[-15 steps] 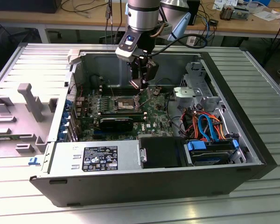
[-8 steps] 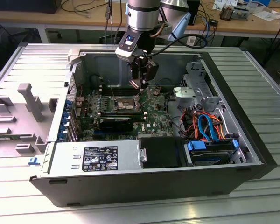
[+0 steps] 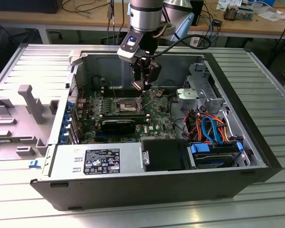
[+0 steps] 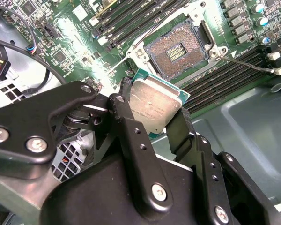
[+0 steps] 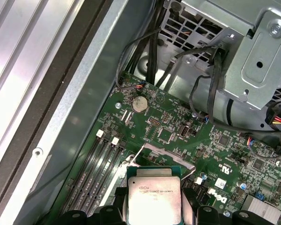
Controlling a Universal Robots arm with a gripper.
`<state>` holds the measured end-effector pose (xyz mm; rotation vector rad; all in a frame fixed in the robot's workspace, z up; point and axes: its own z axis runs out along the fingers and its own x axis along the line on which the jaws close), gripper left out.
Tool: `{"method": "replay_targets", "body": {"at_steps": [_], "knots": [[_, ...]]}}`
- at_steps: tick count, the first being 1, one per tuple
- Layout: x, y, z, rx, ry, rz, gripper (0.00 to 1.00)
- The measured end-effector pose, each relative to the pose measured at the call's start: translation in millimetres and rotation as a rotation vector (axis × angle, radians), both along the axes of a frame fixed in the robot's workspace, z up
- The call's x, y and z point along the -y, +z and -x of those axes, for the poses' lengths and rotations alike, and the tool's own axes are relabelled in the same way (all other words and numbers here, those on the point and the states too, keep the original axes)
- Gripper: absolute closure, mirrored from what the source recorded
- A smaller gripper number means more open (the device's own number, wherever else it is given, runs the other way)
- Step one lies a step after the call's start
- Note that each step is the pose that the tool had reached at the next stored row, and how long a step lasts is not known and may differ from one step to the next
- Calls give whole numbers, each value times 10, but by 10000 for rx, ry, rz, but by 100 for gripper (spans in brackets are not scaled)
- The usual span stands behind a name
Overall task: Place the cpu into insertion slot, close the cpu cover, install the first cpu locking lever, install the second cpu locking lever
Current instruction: 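Place the cpu into insertion slot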
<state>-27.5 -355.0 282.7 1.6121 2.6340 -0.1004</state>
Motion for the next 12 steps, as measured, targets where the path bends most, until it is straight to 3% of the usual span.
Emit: {"method": "replay_targets", "body": {"at_steps": [12], "knots": [[0, 0, 0, 1, -61, 0, 46]]}}
